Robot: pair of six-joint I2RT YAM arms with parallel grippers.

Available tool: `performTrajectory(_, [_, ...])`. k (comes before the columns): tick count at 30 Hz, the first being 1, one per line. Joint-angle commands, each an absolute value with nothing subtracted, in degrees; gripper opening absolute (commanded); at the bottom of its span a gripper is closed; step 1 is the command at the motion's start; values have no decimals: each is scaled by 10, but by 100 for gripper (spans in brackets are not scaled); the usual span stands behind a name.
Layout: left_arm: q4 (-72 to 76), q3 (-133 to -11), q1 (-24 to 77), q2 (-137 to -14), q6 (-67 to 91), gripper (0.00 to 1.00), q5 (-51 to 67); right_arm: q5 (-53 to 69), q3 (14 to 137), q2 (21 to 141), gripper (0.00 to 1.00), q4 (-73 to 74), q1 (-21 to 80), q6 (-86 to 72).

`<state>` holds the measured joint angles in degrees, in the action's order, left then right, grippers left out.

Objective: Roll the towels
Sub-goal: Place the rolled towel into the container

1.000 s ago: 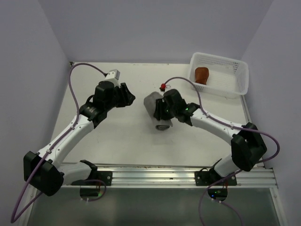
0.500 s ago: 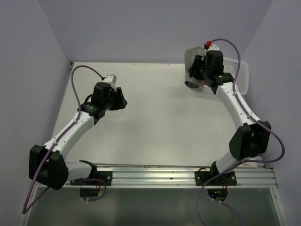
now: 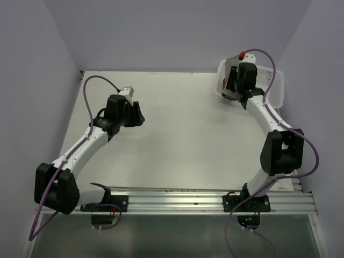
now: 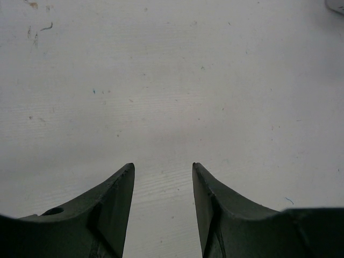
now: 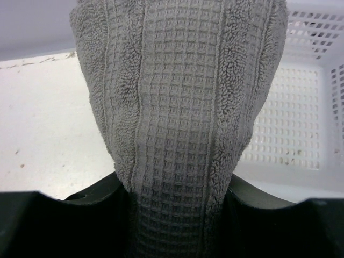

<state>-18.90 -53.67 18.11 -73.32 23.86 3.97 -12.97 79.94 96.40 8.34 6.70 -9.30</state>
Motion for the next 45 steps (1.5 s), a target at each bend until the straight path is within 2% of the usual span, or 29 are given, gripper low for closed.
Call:
performTrajectory(1, [-173, -539, 177, -741, 219, 51, 50, -185, 784, 962, 3, -34, 62, -64])
performTrajectory(7, [-175, -542, 173, -752, 217, 51, 54, -221, 722, 970, 4, -136, 54, -74])
performTrajectory(13, [-175, -543, 171, -752, 216, 50, 55, -220, 722, 1018, 5, -201, 23, -83])
performTrajectory(38, [-158, -539, 159, -776, 216, 50, 77, -135, 829, 1166, 9, -178, -65, -142])
performTrajectory(45, [-158, -541, 158, -783, 216, 50, 83, -80, 901, 1212, 10, -88, -90, -189])
